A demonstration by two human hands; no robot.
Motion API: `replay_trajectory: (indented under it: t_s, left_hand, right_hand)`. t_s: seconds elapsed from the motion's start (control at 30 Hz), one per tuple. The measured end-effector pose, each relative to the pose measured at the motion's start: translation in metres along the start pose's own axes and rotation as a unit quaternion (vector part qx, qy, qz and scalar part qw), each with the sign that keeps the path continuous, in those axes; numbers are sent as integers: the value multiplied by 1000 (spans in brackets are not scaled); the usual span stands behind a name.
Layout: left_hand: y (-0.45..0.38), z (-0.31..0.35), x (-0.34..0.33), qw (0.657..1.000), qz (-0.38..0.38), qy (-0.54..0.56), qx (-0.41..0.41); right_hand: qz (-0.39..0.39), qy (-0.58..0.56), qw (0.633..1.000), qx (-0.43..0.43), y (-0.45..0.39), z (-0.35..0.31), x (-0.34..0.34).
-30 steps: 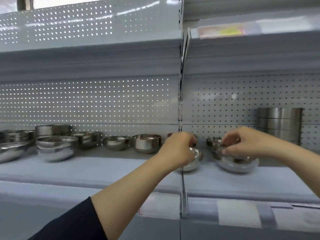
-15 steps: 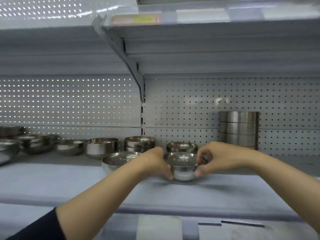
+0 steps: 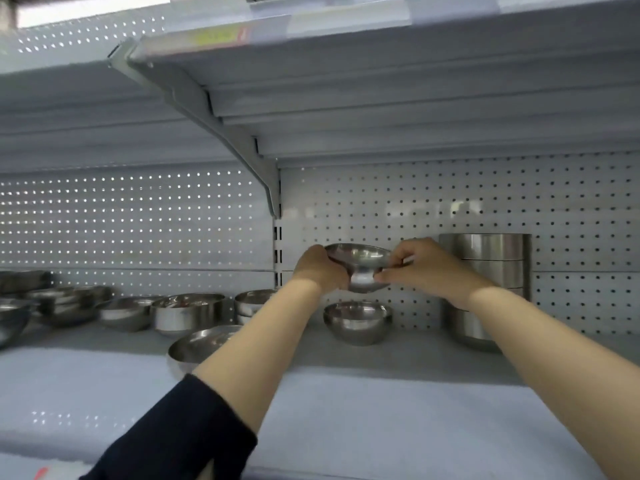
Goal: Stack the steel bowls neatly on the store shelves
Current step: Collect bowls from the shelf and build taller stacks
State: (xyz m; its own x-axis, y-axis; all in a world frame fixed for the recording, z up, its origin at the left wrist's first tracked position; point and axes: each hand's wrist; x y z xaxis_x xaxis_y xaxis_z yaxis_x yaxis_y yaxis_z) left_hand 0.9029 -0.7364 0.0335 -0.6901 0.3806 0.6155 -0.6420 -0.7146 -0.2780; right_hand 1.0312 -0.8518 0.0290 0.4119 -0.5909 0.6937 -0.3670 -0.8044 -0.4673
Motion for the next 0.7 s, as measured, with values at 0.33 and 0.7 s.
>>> replay_trajectory:
  t_s: [0.33,0.7]
  left_hand:
    - [-29,-55,-37,993,-9,103,53]
    - [-30,-60,-49,999,18,6,48]
  right_hand:
    - [-11,-8,1000,-21,-29,36,-39]
    - [0,19,1000,-20,-21,58,-53]
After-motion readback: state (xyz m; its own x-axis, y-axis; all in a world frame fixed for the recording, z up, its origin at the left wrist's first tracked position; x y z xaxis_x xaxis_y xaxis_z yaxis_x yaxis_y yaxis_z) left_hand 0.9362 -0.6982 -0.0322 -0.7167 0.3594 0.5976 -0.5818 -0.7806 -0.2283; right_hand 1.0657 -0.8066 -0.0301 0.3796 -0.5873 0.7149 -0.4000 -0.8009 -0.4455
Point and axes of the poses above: each hand's wrist, its own y-axis away from the middle knuckle, its own x-axis out of the back of the hand, z = x × y, and after that the axes turned 6 degrees about -z, right-handed
